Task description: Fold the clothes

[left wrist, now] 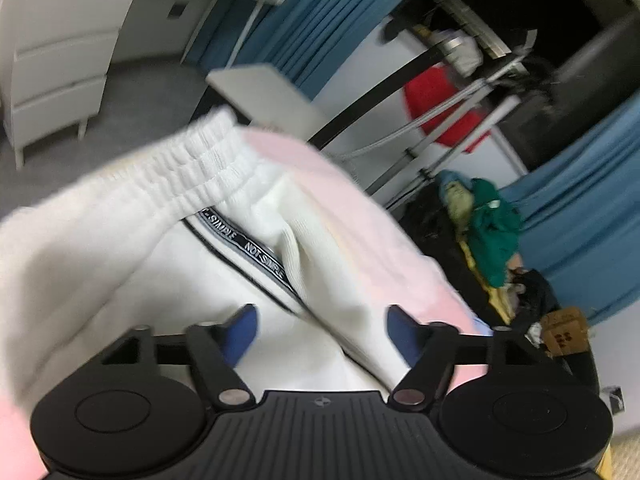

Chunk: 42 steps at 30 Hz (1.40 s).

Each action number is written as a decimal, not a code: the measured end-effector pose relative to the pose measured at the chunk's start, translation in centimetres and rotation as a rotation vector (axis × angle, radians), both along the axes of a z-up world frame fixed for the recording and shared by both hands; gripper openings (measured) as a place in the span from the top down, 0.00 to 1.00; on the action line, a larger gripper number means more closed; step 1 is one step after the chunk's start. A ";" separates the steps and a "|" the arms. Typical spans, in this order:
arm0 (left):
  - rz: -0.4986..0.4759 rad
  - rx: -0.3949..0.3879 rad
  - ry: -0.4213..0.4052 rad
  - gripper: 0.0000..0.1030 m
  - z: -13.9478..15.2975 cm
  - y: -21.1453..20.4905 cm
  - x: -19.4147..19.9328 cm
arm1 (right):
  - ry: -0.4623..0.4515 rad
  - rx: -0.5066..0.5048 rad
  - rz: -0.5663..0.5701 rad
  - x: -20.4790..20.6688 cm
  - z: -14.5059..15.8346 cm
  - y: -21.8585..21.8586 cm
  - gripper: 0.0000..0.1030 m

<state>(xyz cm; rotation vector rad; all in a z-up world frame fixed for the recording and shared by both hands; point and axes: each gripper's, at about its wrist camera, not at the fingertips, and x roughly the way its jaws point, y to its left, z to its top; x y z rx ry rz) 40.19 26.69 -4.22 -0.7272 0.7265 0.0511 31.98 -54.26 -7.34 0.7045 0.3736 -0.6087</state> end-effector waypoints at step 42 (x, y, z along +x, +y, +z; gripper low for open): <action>0.225 -0.379 -0.076 0.85 -5.4 5.7 -8.5 | -0.272 0.327 -0.065 -6.5 -9.4 3.6 0.86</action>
